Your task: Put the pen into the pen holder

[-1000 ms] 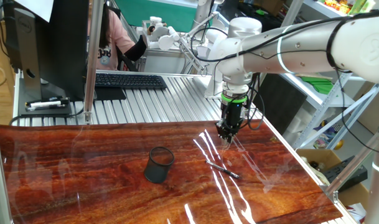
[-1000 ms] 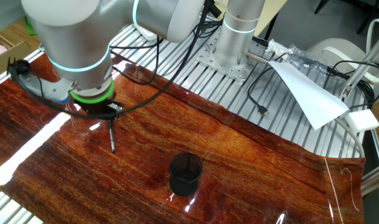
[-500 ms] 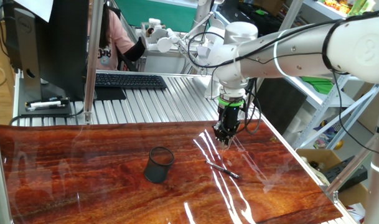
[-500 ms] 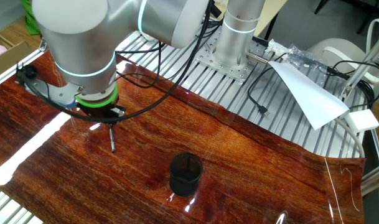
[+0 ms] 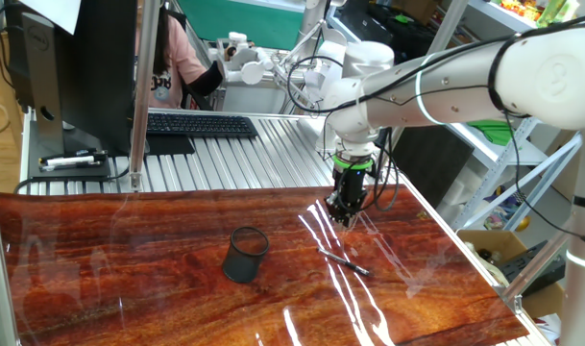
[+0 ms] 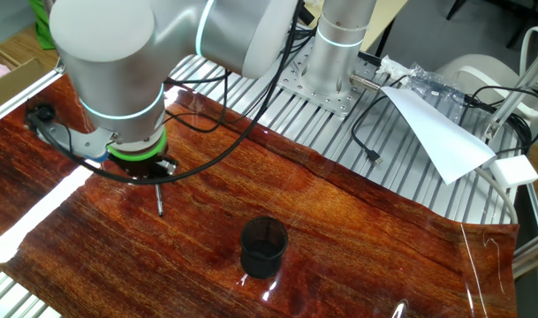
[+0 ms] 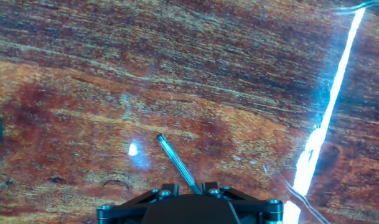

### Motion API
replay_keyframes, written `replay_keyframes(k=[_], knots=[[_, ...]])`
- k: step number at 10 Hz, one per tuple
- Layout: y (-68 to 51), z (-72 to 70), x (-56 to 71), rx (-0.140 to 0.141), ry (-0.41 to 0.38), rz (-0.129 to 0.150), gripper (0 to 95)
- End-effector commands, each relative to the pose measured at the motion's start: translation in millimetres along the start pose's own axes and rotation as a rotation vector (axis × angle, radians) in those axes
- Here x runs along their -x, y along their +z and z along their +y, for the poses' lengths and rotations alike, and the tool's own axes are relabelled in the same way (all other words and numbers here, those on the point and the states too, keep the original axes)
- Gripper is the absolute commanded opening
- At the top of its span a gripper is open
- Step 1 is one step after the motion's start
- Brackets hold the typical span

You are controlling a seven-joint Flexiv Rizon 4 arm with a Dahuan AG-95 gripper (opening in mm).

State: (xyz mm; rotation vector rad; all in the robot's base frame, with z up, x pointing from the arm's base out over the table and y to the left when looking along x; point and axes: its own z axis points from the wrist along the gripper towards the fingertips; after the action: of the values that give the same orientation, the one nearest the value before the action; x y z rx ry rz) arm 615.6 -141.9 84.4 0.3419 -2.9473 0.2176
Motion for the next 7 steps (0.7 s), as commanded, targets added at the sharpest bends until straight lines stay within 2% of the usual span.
replay_keyframes(k=[1, 7], knots=[[5.7, 2.0, 1.2, 0.001, 0.0, 0.0, 19.0], [25.9, 9.1, 6.2, 0.02, -0.003, -0.018, 19.0]])
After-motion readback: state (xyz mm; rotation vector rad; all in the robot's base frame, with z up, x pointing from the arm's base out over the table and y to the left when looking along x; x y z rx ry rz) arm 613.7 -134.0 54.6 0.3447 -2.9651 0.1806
